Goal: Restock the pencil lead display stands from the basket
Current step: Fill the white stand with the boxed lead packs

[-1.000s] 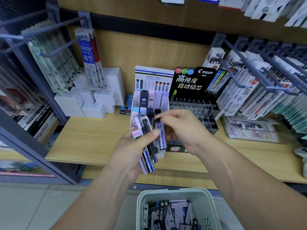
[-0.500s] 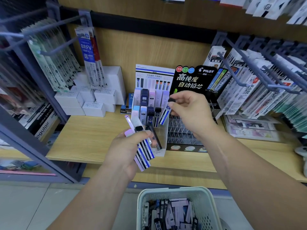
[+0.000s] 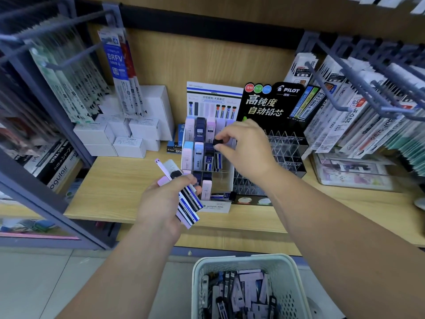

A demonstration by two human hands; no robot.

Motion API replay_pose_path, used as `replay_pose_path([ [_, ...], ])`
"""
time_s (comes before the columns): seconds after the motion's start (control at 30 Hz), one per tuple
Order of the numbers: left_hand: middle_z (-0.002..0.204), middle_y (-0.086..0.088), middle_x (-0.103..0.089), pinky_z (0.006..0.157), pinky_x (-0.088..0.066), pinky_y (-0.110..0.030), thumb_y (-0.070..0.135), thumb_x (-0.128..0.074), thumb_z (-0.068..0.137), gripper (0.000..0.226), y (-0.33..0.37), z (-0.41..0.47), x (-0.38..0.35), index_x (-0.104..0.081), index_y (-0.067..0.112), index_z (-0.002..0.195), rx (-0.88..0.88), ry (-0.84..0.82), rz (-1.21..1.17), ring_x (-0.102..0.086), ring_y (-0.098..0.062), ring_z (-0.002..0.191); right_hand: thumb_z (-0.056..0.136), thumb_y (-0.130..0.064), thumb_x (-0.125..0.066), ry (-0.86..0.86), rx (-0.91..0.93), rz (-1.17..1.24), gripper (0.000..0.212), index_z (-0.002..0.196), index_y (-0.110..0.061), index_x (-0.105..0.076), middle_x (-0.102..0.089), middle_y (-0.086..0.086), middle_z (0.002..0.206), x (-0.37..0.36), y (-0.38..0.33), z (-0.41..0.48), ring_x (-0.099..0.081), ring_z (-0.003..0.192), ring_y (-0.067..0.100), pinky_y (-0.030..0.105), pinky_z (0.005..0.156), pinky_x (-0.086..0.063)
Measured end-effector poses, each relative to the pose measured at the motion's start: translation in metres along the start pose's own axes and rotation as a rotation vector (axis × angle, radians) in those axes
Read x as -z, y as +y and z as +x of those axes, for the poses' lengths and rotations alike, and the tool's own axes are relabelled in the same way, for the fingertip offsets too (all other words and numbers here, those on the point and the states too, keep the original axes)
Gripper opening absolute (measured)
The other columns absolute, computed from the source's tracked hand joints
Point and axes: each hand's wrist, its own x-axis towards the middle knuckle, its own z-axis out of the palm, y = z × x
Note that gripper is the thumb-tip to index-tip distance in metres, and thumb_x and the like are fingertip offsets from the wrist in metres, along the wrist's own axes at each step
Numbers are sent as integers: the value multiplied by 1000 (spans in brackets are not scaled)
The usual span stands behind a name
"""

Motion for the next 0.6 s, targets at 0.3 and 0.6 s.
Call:
replay_pose_path([
  [0.3,82,-13,-71,57,-59,-31,2,-73,82,38,0,-8,-7,-63,-4,119,-31,-55,9,-67,-22,65,82,-22,-83,53,14,-87,13,94,-21,-80,-66,-6,89,-3,14,-15,-51,92,23,43,88,-44],
  [0.6,83,-13,-73,57,-58,-33,4,-75,82,36,1,-12,-5,-65,-3,116,-34,-75,25,-70,-25,68,84,-45,-78,-264,-274,36,27,71,-25,-64,-60,-8,55,31,-3,-73,-56,50,1,25,56,-49],
])
